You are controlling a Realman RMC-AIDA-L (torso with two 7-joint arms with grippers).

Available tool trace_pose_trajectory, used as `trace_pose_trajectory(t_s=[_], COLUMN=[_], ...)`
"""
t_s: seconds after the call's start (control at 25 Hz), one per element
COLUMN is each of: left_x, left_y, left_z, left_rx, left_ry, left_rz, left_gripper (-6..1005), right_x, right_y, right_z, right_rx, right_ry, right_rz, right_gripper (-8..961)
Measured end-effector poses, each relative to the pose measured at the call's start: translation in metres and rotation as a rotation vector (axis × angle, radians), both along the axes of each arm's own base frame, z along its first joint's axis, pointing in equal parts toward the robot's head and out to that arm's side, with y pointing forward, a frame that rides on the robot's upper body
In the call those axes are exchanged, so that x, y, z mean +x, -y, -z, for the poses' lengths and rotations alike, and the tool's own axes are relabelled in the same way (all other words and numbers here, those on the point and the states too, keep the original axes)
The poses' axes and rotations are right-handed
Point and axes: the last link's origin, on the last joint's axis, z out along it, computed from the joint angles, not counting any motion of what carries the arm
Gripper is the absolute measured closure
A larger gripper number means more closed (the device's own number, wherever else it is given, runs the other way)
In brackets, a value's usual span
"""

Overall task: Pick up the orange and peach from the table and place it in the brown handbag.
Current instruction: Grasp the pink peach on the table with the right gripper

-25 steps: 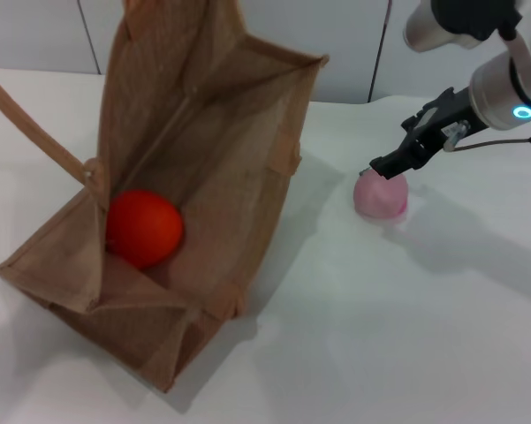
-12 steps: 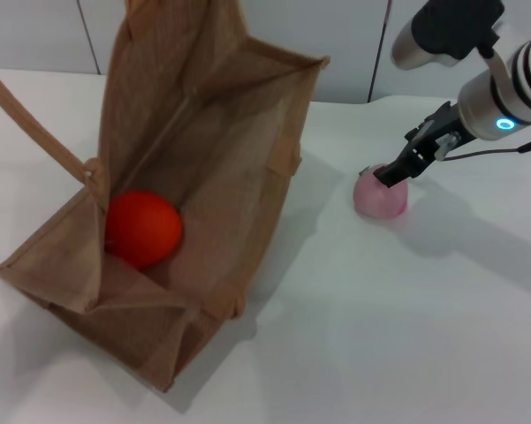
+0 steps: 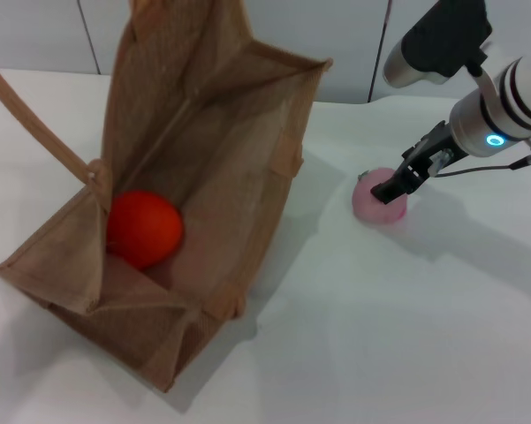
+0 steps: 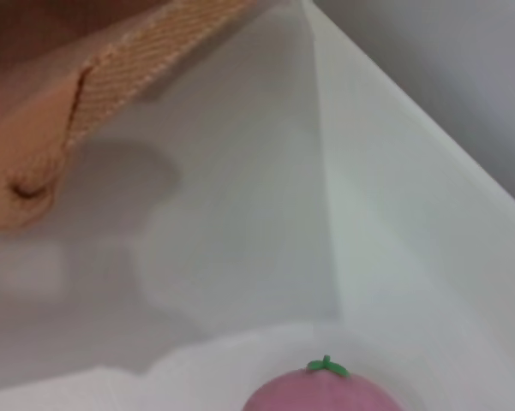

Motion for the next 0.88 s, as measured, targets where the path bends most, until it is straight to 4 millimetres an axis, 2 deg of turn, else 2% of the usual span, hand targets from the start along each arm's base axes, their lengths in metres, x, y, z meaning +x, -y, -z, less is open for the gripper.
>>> trace_pose_trajectory(t_s=[0.88], left_x=[0.006], left_y=[-0.003], left_z=[0.004], left_rx=[-0.018], left_ry=[-0.008], left_rz=[0.019], left_gripper=[848], right_x=[0.005], right_y=[0.006], right_z=[0.014], right_rx=[-0.026], right_ry=[-0.017], right_rz=[0.010], right_gripper=[153])
